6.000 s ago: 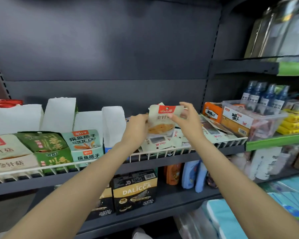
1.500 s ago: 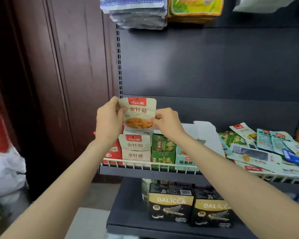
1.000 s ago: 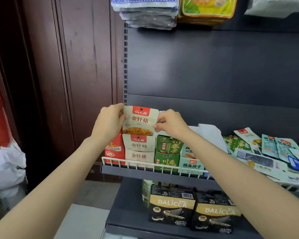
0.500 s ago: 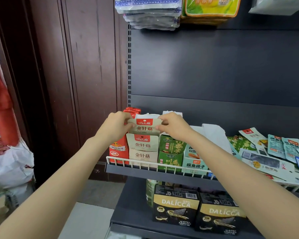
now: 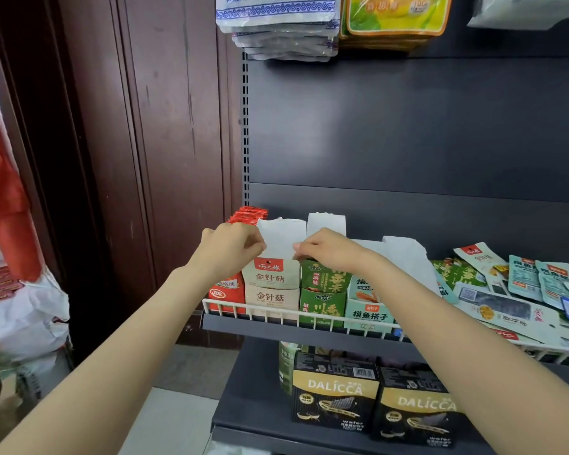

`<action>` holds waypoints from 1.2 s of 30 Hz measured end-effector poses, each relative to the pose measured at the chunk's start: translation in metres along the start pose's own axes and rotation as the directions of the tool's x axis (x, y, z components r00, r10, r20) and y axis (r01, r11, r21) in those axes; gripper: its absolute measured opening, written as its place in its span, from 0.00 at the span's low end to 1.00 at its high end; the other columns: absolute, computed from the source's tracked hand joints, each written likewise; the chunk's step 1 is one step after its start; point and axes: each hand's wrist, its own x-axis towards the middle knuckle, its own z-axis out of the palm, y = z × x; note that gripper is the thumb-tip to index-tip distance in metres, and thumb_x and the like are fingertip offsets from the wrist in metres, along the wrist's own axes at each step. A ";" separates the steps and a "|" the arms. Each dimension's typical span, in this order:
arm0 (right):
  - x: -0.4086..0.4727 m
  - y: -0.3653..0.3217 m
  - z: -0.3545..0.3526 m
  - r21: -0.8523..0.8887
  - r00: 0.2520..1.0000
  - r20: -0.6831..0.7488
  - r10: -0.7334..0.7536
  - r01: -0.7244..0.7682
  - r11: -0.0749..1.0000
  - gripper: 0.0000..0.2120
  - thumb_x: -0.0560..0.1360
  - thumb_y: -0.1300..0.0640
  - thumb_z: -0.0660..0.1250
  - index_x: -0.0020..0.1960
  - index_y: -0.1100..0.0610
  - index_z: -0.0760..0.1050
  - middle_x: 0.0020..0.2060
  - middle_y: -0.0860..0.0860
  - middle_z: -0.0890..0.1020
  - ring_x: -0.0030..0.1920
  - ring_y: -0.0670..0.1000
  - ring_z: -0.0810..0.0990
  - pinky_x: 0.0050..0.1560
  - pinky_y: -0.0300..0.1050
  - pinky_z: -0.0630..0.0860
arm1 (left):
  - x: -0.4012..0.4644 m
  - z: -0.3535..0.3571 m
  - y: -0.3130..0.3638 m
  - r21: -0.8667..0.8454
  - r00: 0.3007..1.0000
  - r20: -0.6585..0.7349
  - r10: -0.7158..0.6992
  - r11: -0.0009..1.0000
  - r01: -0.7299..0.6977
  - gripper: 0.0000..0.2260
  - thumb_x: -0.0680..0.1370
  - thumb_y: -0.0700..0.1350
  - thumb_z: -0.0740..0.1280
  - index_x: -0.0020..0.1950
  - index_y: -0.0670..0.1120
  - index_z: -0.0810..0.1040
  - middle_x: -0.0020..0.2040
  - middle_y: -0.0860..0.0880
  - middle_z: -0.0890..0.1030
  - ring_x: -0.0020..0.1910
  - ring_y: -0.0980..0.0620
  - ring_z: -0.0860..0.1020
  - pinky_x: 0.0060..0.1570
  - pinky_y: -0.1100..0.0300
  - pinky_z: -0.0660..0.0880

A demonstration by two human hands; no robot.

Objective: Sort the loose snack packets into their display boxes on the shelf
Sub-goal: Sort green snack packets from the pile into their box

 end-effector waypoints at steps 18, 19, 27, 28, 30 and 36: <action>-0.117 0.191 -0.064 0.158 0.814 -0.483 0.321 -0.279 0.947 0.12 0.78 0.60 0.61 0.59 0.56 0.76 0.53 0.54 0.82 0.53 0.51 0.79 0.45 0.41 0.72 | 0.026 0.081 0.230 -0.447 0.957 -0.048 0.286 0.851 -0.276 0.08 0.78 0.42 0.61 0.54 0.45 0.78 0.46 0.49 0.82 0.46 0.51 0.78 0.51 0.57 0.74; -0.122 0.210 -0.068 0.109 0.812 -0.457 0.363 -0.354 0.929 0.13 0.78 0.59 0.62 0.62 0.57 0.75 0.56 0.54 0.80 0.55 0.53 0.78 0.48 0.42 0.71 | 0.029 0.092 0.249 -0.460 0.951 -0.029 0.307 0.841 -0.286 0.09 0.79 0.41 0.61 0.56 0.44 0.78 0.48 0.48 0.82 0.48 0.51 0.78 0.51 0.57 0.74; -0.148 0.290 -0.078 -0.167 0.869 -0.229 0.438 -0.478 0.862 0.27 0.69 0.54 0.74 0.67 0.53 0.71 0.62 0.52 0.77 0.63 0.55 0.74 0.57 0.43 0.70 | 0.055 0.187 0.326 -0.216 0.812 0.430 0.394 0.918 -0.331 0.07 0.78 0.36 0.59 0.52 0.36 0.73 0.51 0.37 0.78 0.49 0.40 0.77 0.42 0.52 0.71; -0.148 0.290 -0.079 -0.210 0.874 -0.237 0.424 -0.472 0.856 0.23 0.70 0.54 0.72 0.64 0.54 0.73 0.58 0.54 0.79 0.60 0.56 0.76 0.52 0.44 0.72 | 0.057 0.194 0.328 -0.197 0.798 0.461 0.389 0.921 -0.335 0.08 0.77 0.35 0.59 0.54 0.37 0.73 0.52 0.38 0.78 0.48 0.42 0.77 0.41 0.52 0.72; -0.148 0.282 -0.082 -0.407 0.889 -0.263 0.374 -0.454 0.793 0.14 0.73 0.54 0.66 0.57 0.55 0.76 0.49 0.56 0.80 0.53 0.58 0.79 0.42 0.45 0.71 | 0.059 0.202 0.330 -0.179 0.769 0.502 0.395 0.918 -0.354 0.10 0.77 0.36 0.60 0.57 0.39 0.72 0.52 0.41 0.78 0.47 0.44 0.77 0.41 0.53 0.73; -0.163 0.280 -0.092 -0.537 0.800 -0.598 -0.039 -0.364 0.761 0.10 0.79 0.54 0.60 0.52 0.52 0.80 0.43 0.52 0.84 0.45 0.55 0.81 0.44 0.46 0.71 | 0.061 0.198 0.332 -0.131 0.834 0.311 0.456 0.890 -0.437 0.20 0.75 0.36 0.63 0.65 0.49 0.72 0.52 0.48 0.80 0.49 0.47 0.78 0.38 0.55 0.73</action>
